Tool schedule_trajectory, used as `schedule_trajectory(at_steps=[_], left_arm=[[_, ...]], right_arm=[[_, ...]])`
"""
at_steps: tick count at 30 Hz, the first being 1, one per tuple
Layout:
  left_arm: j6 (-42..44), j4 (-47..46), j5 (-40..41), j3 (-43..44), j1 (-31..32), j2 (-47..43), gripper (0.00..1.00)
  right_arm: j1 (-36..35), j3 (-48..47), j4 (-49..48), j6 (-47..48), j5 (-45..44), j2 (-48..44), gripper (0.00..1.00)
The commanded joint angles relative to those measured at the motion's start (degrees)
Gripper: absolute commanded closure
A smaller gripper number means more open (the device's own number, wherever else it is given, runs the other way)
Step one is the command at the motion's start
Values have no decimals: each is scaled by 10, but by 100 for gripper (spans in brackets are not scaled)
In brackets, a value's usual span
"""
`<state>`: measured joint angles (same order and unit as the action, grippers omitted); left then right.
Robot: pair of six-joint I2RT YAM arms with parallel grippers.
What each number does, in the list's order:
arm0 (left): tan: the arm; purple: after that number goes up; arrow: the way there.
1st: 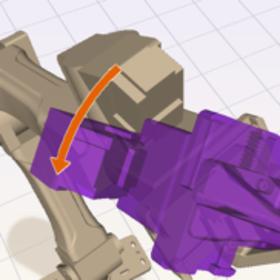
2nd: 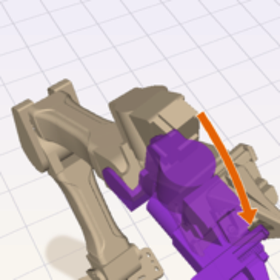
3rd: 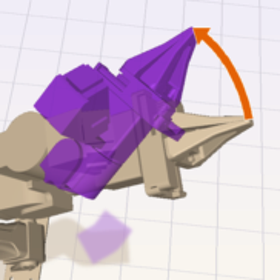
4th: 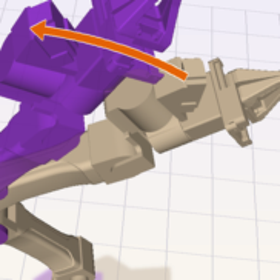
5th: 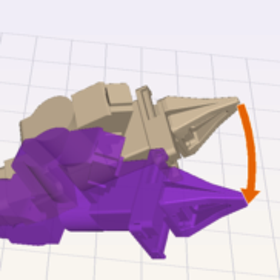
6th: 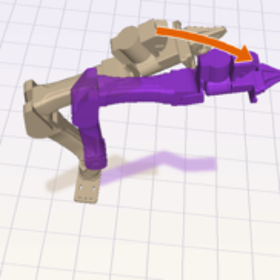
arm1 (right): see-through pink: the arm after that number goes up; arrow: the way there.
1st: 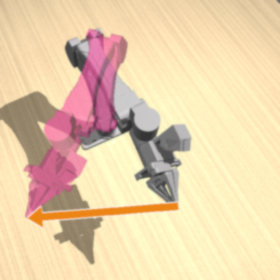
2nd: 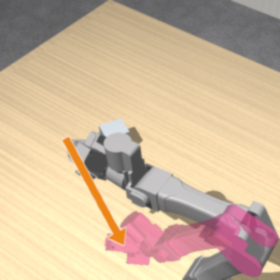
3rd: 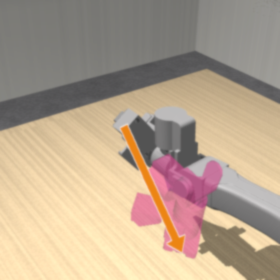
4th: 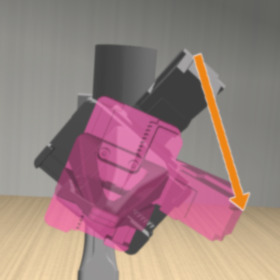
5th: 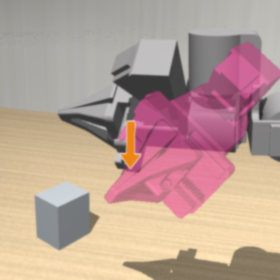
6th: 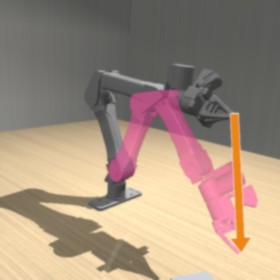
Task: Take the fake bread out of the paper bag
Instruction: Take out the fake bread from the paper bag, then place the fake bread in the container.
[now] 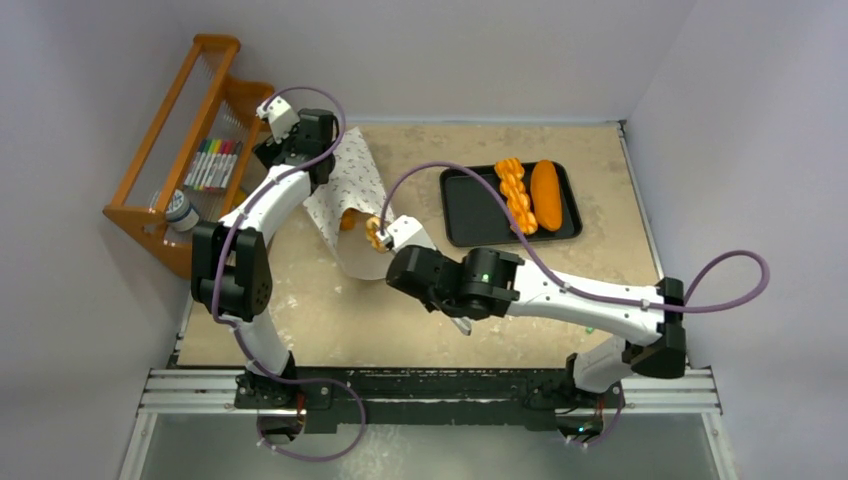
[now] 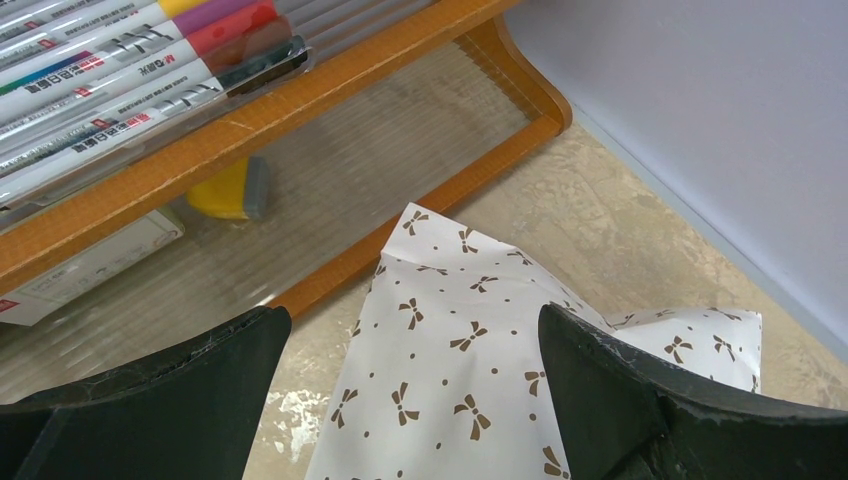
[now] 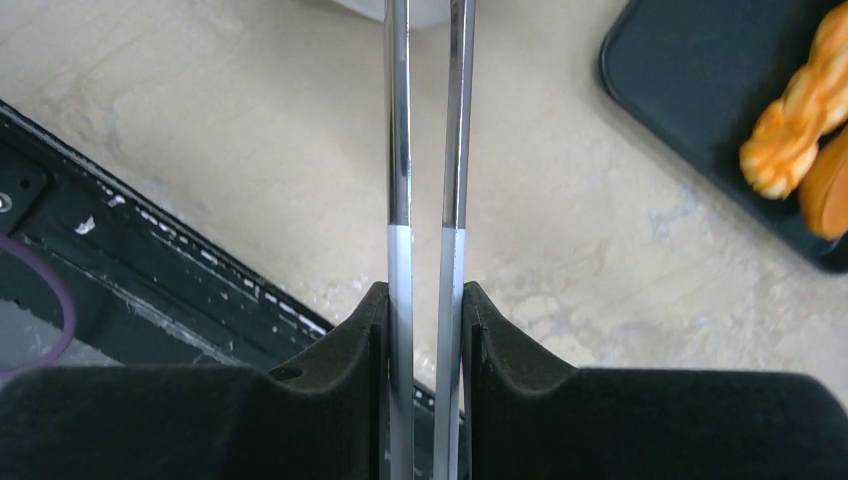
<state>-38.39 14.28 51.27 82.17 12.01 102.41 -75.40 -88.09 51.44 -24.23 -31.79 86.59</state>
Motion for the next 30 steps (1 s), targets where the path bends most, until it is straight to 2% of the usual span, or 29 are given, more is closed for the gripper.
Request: schedule_trajectory(at_steps=[1, 4, 10, 15, 22, 30], left_arm=[[-1, -10, 11, 24, -5, -14, 0], [0, -10, 11, 26, -5, -14, 0], [2, -9, 11, 29, -5, -14, 0], [2, -12, 10, 24, -5, -16, 0], [1, -18, 6, 18, -5, -19, 0], [0, -23, 4, 18, -5, -14, 0]], right_arm=[[-11, 25, 57, -103, -1, -47, 97], [-14, 42, 79, -148, -4, -79, 97], [-14, 79, 61, -223, -22, -137, 96], [-14, 88, 71, -290, -35, -135, 96], [4, 97, 72, -336, -71, -147, 95], [113, 196, -87, -292, -70, -201, 93]])
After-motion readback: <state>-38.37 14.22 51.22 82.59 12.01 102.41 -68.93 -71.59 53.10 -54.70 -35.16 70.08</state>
